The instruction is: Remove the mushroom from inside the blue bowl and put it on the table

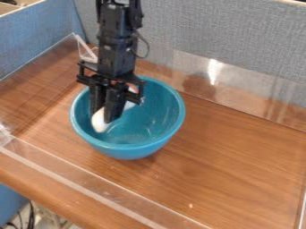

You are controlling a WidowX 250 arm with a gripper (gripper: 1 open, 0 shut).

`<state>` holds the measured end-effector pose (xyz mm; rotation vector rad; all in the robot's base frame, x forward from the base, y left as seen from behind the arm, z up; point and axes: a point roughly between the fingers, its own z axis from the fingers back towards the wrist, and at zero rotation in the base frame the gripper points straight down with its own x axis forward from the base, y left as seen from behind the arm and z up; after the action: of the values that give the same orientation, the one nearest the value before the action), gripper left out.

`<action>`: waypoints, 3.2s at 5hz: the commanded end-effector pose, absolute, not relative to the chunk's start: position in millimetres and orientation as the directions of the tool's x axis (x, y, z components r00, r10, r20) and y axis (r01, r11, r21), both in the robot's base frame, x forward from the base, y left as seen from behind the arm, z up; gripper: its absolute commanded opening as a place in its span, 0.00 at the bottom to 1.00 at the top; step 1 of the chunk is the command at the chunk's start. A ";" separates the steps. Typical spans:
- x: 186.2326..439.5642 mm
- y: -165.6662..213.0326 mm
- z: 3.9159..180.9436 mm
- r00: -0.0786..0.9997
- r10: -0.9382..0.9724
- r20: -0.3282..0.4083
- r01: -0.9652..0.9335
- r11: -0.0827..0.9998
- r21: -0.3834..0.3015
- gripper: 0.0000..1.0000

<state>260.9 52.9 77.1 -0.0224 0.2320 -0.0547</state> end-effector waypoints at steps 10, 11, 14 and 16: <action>280.7 -84.5 91.9 0.809 -0.577 -0.113 0.569 0.817 -0.094 0.00; 274.7 -95.9 79.5 0.769 -0.630 -0.107 0.621 0.776 -0.108 0.00; 260.9 -98.5 58.1 0.699 -0.710 -0.083 0.701 0.704 -0.112 0.00; 238.5 -108.4 97.0 0.708 -0.705 -0.025 0.701 0.707 -0.088 0.00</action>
<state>236.1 -107.0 84.0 -0.0771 0.1080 -0.7810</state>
